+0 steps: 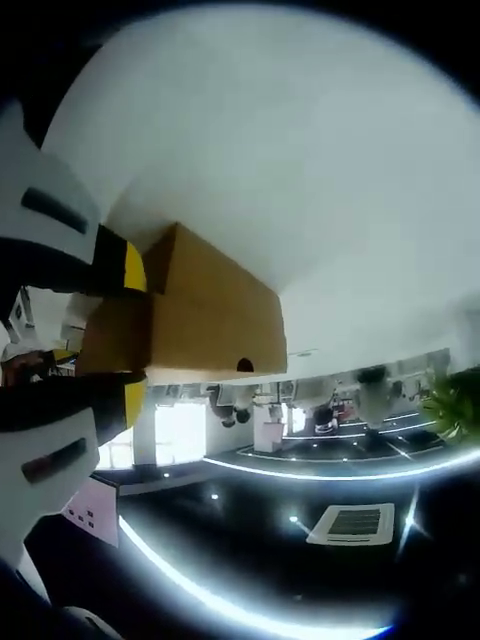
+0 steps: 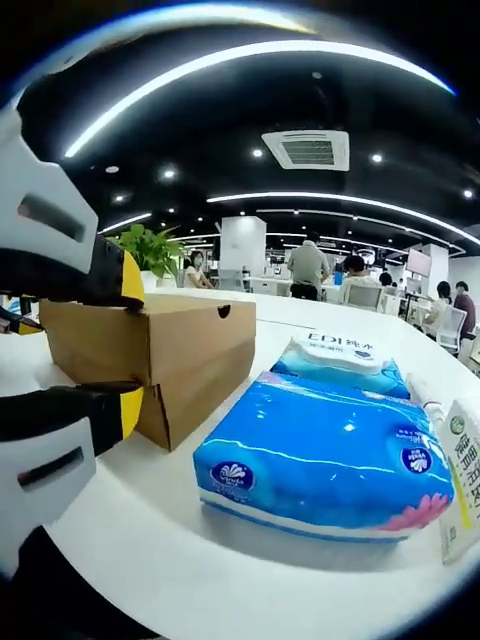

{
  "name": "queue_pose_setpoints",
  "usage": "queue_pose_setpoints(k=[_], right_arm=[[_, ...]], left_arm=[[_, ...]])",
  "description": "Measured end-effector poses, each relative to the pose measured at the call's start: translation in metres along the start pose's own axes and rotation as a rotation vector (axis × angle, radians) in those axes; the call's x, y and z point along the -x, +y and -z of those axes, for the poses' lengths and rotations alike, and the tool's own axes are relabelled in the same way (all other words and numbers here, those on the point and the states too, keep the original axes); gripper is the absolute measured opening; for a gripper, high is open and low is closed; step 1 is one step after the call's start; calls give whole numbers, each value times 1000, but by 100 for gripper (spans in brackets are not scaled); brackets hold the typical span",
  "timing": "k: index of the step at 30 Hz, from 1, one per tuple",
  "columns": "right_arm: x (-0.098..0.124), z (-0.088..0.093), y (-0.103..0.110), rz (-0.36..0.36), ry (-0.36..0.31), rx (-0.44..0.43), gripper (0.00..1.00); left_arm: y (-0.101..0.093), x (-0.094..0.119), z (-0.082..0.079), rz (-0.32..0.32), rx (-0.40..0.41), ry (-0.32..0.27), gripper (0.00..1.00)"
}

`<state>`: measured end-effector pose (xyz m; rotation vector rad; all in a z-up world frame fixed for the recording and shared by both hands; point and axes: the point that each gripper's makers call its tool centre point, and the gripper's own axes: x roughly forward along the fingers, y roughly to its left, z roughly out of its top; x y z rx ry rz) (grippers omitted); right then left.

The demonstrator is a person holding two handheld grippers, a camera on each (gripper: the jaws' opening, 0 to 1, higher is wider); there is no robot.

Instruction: Operate the shoe box by opening the lid, removing the specified soft item, and placing it in the target area until the item is outside and the box remains undamaged.

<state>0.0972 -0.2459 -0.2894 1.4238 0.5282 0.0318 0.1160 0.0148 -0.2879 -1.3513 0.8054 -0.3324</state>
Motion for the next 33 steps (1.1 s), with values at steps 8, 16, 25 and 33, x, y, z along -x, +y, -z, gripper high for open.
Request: queue_pose_setpoints(k=[8, 16, 25, 33], right_arm=[[0, 0, -4, 11, -6, -17, 28], [-3, -2, -11, 43, -23, 14, 28], [-3, -3, -10, 67, -30, -6, 27], [-3, 4, -8, 42, -55, -115, 28]], left_arm=[[3, 0, 0, -29, -34, 7, 30], [14, -3, -2, -85, -119, 9, 29], [16, -5, -6, -75, -164, -9, 30], [6, -4, -10, -134, -61, -52, 37]])
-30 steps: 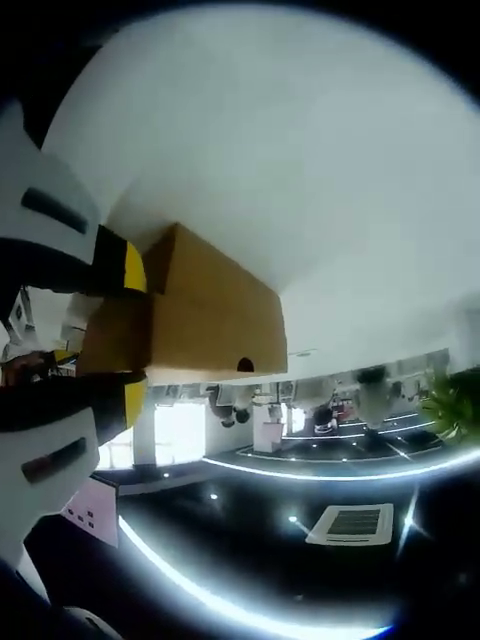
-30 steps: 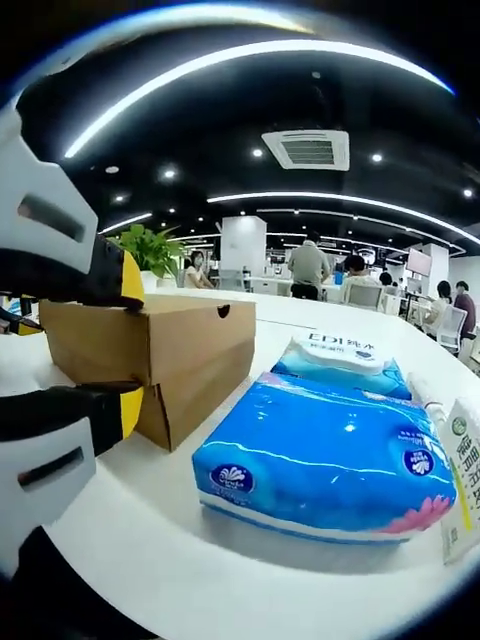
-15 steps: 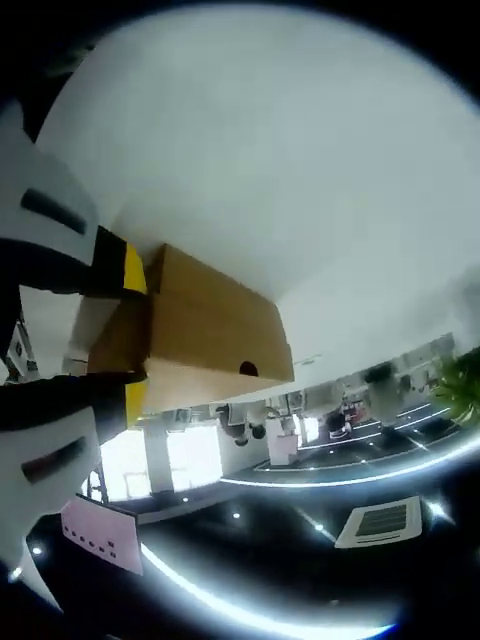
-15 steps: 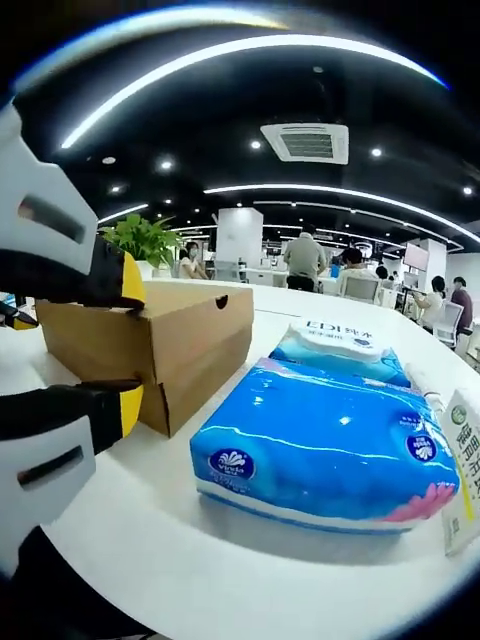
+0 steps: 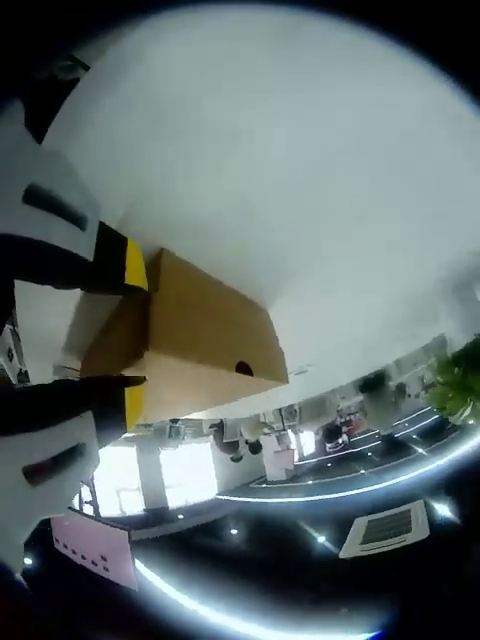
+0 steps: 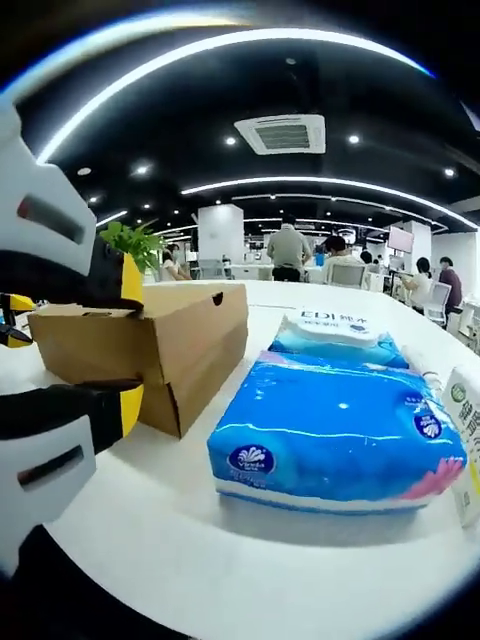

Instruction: Operate the shoe box by opening the lid, removing the specified soft item, and placing it in the target area until the item is outside and the box remains undamaged.

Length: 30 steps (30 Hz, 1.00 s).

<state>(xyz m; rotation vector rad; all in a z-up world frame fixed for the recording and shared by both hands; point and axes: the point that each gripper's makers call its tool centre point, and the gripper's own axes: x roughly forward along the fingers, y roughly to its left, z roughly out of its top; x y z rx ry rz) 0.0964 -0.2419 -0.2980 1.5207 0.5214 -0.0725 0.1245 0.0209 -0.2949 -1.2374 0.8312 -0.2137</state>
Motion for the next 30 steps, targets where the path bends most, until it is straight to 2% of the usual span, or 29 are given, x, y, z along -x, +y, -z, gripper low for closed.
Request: queue_pose_setpoints(k=[4, 6, 8, 9, 11, 12, 14, 15, 16, 18, 19, 20, 21, 23, 24, 25, 27, 29, 30], right_arm=[[10, 1, 11, -29, 2, -6, 50], [13, 2, 16, -40, 25, 4, 51], [16, 7, 21, -19, 53, 2, 51], [19, 9, 27, -20, 59, 19, 51], [23, 13, 32, 4, 83, 47, 51], [25, 16, 38, -8, 94, 142, 52], [26, 17, 36, 23, 115, 233, 56], [25, 13, 36, 4, 111, 291, 59], [25, 13, 37, -2, 108, 333, 63], [27, 11, 37, 6, 96, 406, 64], [28, 14, 39, -5, 106, 434, 65], [29, 18, 37, 10, 138, 501, 65], [29, 18, 29, 60, 165, 601, 66], [30, 20, 20, 102, 195, 696, 66], [29, 22, 18, 112, 215, 731, 68], [30, 26, 16, 125, 251, 796, 70], [27, 27, 20, 114, 260, 903, 76], [24, 26, 27, 107, 260, 1055, 80], [21, 23, 31, 113, 249, 1145, 81]], left_arm=[[1, 6, 1, -14, -25, -16, 52], [0, 7, 2, -10, -26, -6, 61], [-1, 9, 0, -12, -45, -12, 68], [-3, 10, -4, -6, -56, -24, 69], [-9, 12, -1, 18, -75, -11, 68], [-14, 15, 3, 44, -84, -3, 67], [-12, 17, 10, 36, -131, 16, 72], [-11, 19, 11, 29, -170, 37, 75], [-12, 18, 9, 23, -191, 32, 78], [-13, 19, -1, 2, -293, -10, 91], [-12, 19, -3, -12, -332, -15, 95], [-10, 20, -2, -42, -392, 5, 97], [-9, 19, -5, -65, -460, 8, 96], [-7, 19, -8, -90, -505, 5, 94], [-12, 17, -10, -81, -508, -16, 96], [-15, 16, -9, -75, -513, -8, 98], [-15, 15, -7, -87, -580, 24, 99], [-18, 13, -2, -79, -663, 61, 99], [-19, 12, 1, -73, -730, 85, 99]])
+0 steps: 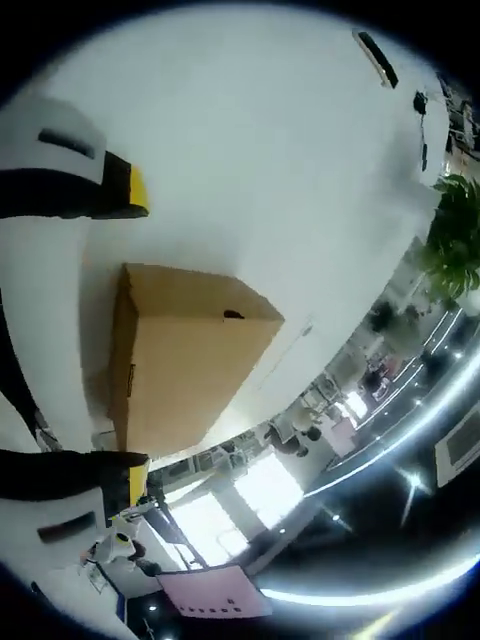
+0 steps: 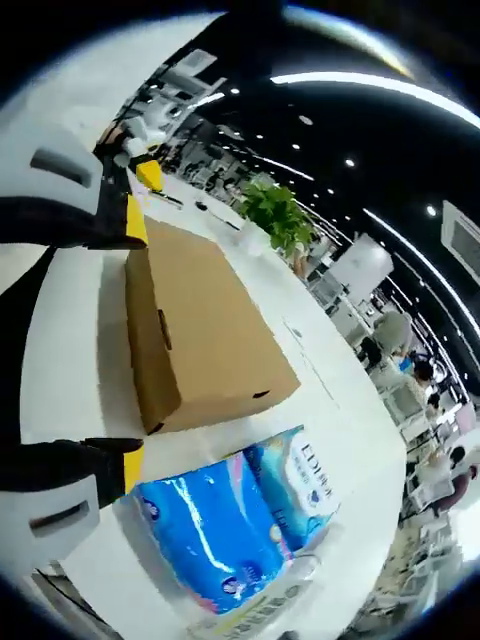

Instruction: Operate the shoe box by opening the lid, removing the specified soft item, and placing it in the target area until the item is outside and the box remains undamaged.

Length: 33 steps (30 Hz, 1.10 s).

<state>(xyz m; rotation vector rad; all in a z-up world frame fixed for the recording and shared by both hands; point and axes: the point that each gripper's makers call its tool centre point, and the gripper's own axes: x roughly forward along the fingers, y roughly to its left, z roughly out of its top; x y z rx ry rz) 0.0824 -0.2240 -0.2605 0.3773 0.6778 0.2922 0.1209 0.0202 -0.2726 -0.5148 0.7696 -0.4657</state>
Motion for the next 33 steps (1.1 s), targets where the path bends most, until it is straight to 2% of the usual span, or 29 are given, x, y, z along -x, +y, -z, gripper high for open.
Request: queue_pose_setpoints(k=[2, 4, 5, 7, 8, 10, 14, 15, 16, 18, 20, 23, 24, 26, 28, 30, 33], right_arm=[[-1, -3, 2, 8, 16, 62, 82], [-3, -11, 0, 25, -7, 143, 82], [-3, -13, 0, 24, -9, 189, 82], [-2, -15, -1, 31, -5, 191, 83], [-1, -16, -2, 37, -8, 191, 83], [1, -22, -5, 47, -19, 224, 84], [4, -30, -9, 56, -30, 311, 88], [5, -32, -9, 61, -25, 356, 89], [4, -30, -9, 61, -1, 441, 91], [2, -23, -14, 77, 58, 567, 95], [-2, -19, -11, 61, 70, 580, 95], [-2, -24, -10, 66, 38, 571, 96], [-2, -26, -10, 70, 35, 569, 97], [-4, -29, -11, 73, 33, 582, 97], [-7, -33, -13, 82, 41, 659, 98], [-11, -36, -8, 61, 38, 710, 98], [-15, -39, -5, 57, 34, 731, 99]], left_arm=[[-5, 0, 2, 5, -81, 24, 99], [-6, 1, 0, -6, -162, 23, 99], [-4, 3, -7, -21, -195, -9, 98], [1, 8, -22, -61, -212, -80, 90], [2, 8, -18, -58, -211, -52, 91], [6, 8, -20, -71, -233, -48, 96], [7, 10, -21, -68, -359, -34, 95], [7, 10, -21, -68, -399, -27, 95], [8, 10, -18, -85, -409, -7, 91], [15, 11, -10, -134, -467, 68, 83], [6, 8, -14, -106, -486, 30, 87], [3, 5, -13, -109, -559, 39, 92], [-1, 3, -12, -91, -597, 36, 92], [-3, 1, -5, -76, -621, 58, 94], [-2, -2, 1, -76, -610, 82, 95], [0, -3, 3, -77, -577, 95, 94], [2, -4, 3, -83, -585, 106, 93]])
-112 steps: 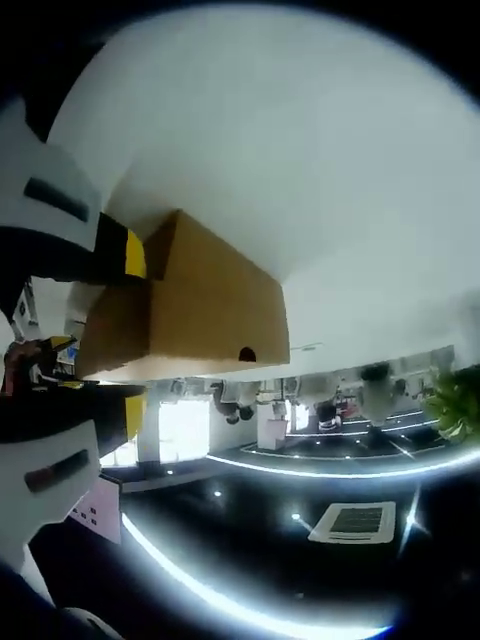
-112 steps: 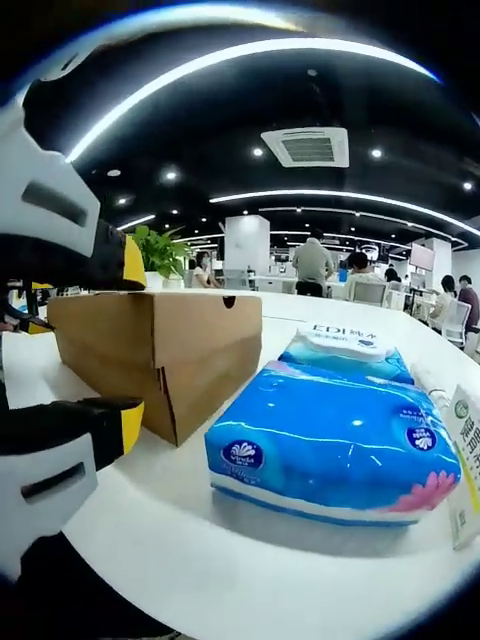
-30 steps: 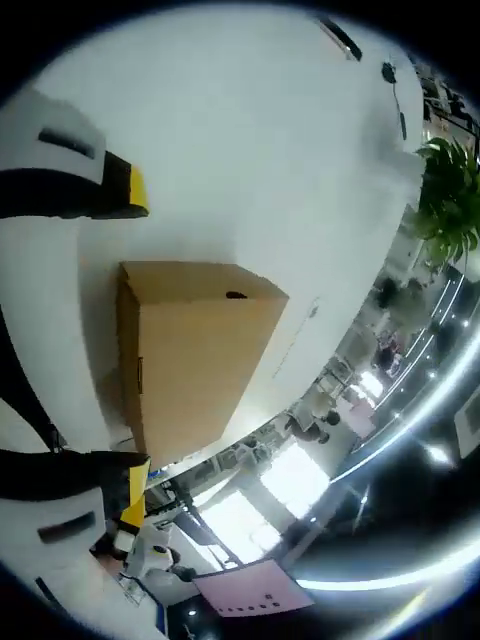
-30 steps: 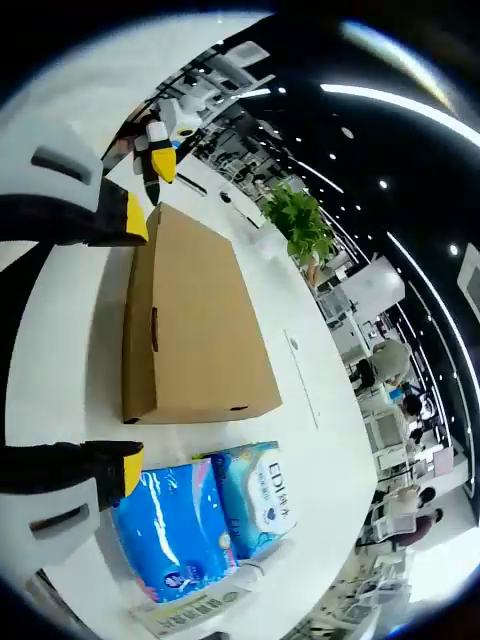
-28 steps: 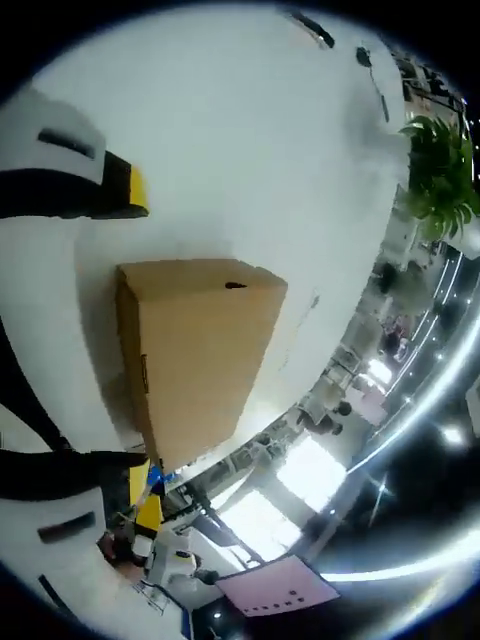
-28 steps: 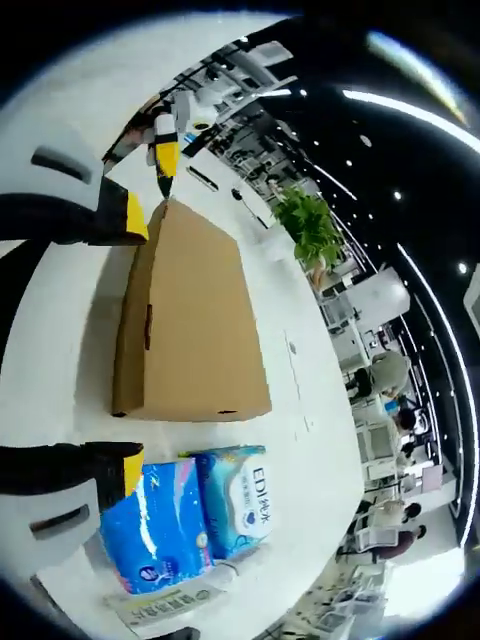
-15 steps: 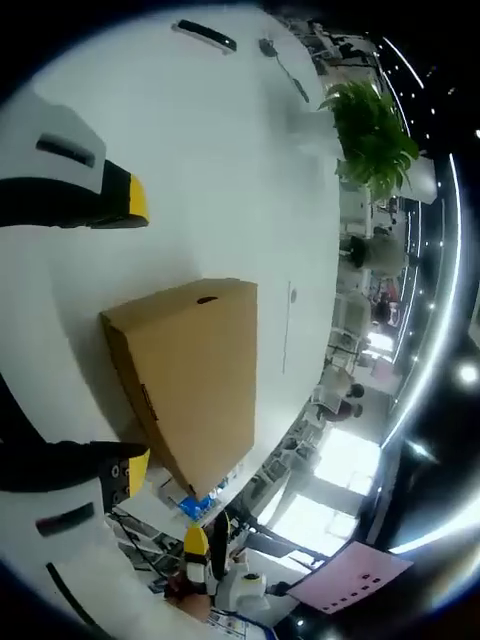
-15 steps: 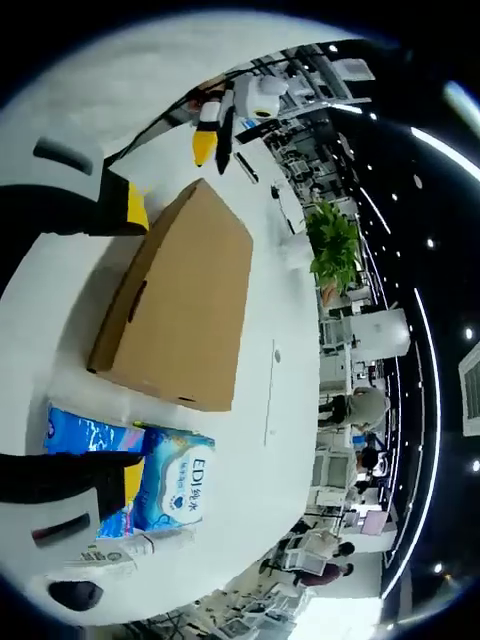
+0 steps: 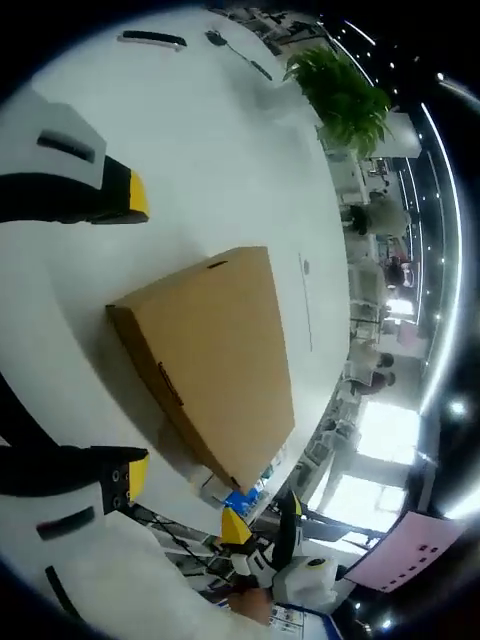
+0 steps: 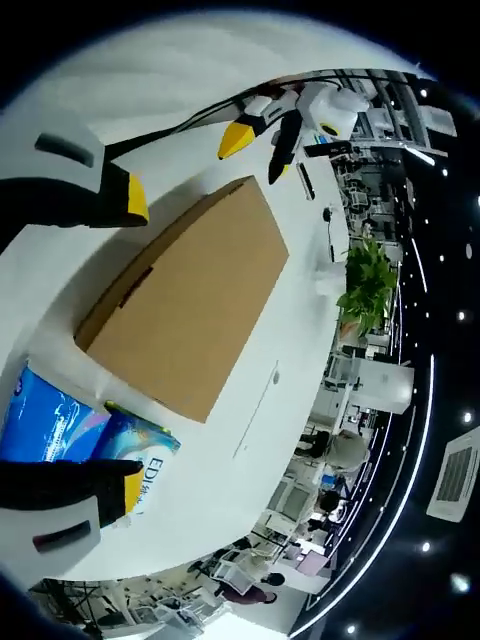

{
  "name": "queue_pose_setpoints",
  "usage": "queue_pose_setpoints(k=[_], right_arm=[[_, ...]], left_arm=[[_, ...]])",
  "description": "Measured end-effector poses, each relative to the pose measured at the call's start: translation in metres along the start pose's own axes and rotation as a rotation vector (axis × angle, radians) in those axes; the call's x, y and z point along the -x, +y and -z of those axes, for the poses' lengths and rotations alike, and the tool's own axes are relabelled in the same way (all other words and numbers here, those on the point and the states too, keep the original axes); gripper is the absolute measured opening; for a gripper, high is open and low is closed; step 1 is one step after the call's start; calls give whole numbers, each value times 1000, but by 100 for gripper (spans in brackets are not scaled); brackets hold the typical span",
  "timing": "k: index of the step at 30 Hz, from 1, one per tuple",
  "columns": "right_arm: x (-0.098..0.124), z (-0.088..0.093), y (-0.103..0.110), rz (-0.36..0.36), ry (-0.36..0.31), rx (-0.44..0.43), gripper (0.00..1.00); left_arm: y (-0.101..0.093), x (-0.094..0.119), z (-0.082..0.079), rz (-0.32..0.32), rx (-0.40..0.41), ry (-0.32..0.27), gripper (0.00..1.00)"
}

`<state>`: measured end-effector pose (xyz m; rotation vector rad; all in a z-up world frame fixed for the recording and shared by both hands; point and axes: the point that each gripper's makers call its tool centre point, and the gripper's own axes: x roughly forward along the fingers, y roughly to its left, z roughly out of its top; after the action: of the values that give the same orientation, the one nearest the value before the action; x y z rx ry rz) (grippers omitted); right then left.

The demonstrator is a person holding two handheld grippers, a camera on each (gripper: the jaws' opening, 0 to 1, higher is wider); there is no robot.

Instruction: Operate the shoe box by opening the lid, removing the specified soft item, and placing it in the target area until the item is outside and the box remains undamaged.

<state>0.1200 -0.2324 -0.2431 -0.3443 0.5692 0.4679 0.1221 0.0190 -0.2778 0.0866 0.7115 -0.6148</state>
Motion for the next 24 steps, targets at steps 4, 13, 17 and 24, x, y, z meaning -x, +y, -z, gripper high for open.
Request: queue_pose_setpoints(k=[4, 13, 17, 24], right_arm=[[-8, -1, -6, 15, -5, -20, 100], [-20, 2, -5, -25, -4, 2, 98], [-28, 10, -1, -55, 27, -11, 97], [-37, 14, 9, -93, 32, -86, 94]], left_arm=[[4, -3, -6, -13, -46, -9, 83], [14, -12, -1, -43, -43, 3, 83], [15, -17, 1, -41, -82, 5, 81], [13, -27, -7, -22, -116, 0, 75]])
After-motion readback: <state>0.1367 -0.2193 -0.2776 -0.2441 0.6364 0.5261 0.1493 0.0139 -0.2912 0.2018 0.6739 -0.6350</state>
